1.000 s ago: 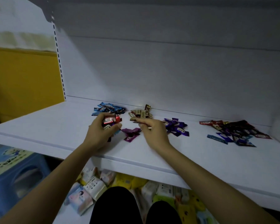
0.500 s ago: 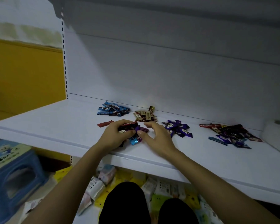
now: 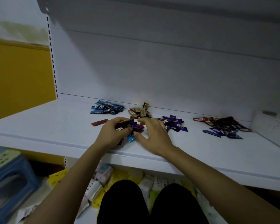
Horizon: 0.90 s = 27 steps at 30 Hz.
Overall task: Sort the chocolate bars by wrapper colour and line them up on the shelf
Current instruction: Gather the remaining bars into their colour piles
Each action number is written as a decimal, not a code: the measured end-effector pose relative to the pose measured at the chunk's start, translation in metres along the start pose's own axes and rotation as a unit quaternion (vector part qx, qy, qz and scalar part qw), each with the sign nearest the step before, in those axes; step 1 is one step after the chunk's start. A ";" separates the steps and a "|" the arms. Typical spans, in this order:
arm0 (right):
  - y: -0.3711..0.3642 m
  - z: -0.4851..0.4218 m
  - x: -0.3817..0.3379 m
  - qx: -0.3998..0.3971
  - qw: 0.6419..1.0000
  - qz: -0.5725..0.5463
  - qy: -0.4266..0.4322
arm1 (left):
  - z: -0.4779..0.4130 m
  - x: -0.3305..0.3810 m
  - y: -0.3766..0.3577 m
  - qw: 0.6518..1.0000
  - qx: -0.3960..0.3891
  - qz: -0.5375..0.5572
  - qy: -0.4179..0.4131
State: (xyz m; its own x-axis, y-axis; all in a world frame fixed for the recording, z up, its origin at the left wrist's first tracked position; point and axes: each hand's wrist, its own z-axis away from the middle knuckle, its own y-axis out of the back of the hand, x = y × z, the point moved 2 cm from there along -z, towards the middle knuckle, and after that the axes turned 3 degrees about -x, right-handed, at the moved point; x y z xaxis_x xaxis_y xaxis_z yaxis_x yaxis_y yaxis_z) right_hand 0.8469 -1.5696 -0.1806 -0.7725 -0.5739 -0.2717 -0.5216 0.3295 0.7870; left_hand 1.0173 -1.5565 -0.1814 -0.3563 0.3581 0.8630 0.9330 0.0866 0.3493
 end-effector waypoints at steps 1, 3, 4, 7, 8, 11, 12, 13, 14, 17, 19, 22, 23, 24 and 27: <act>0.001 0.000 -0.001 0.000 1.000 -0.003 0.003 | 0.000 -0.001 0.000 1.000 0.004 -0.001 -0.002; 0.004 0.000 -0.004 0.011 1.000 -0.006 0.012 | -0.001 -0.002 0.002 1.000 0.011 0.000 -0.004; 0.005 0.000 -0.005 0.019 1.000 -0.008 0.018 | -0.002 -0.002 0.001 1.000 0.013 -0.010 -0.003; 0.008 0.002 -0.007 0.025 0.999 -0.015 0.026 | -0.001 0.001 -0.001 0.997 0.013 -0.072 -0.001; 0.008 0.003 -0.008 0.016 0.999 -0.019 0.028 | 0.001 0.003 -0.001 0.996 0.010 -0.087 0.004; 0.007 0.003 -0.011 -0.009 0.998 -0.024 0.058 | 0.004 0.007 0.001 0.994 0.007 -0.106 0.003; 0.007 0.002 -0.012 -0.010 0.997 -0.021 0.075 | 0.004 0.008 0.003 0.994 0.009 -0.109 -0.003; 0.007 0.001 -0.013 -0.009 0.996 -0.017 0.091 | 0.004 0.009 0.004 0.994 0.010 -0.112 -0.010; 0.007 0.000 -0.013 -0.006 0.994 -0.016 0.105 | 0.005 0.010 0.004 0.994 0.009 -0.112 -0.015; 0.009 0.000 -0.013 0.018 0.991 -0.034 0.126 | 0.007 0.011 0.002 0.995 0.000 -0.096 -0.016; 0.010 -0.001 -0.012 0.046 0.989 -0.057 0.131 | 0.007 0.010 0.002 0.996 0.001 -0.082 -0.019; 0.013 -0.005 -0.013 0.078 0.982 -0.070 0.154 | 0.007 0.009 0.002 0.997 0.011 -0.066 -0.027; 0.014 -0.009 -0.014 0.080 0.981 -0.075 0.163 | 0.007 0.008 0.002 0.998 0.015 -0.060 -0.022; 0.015 -0.015 -0.016 0.076 0.979 -0.086 0.167 | 0.009 0.005 0.001 0.998 0.019 -0.054 -0.010; 0.017 -0.041 -0.017 0.046 0.969 -0.185 0.157 | 0.011 0.001 -0.001 0.998 0.049 -0.025 0.019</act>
State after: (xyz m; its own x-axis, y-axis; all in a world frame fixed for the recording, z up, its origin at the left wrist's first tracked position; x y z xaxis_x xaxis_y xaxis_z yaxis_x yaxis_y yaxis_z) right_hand 0.8664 -1.5851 -0.1398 -0.3854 -0.8611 -0.3317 -0.7830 0.1150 0.6113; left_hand 1.0168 -1.5455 -0.1848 -0.4031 0.3151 0.8592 0.9135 0.1944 0.3573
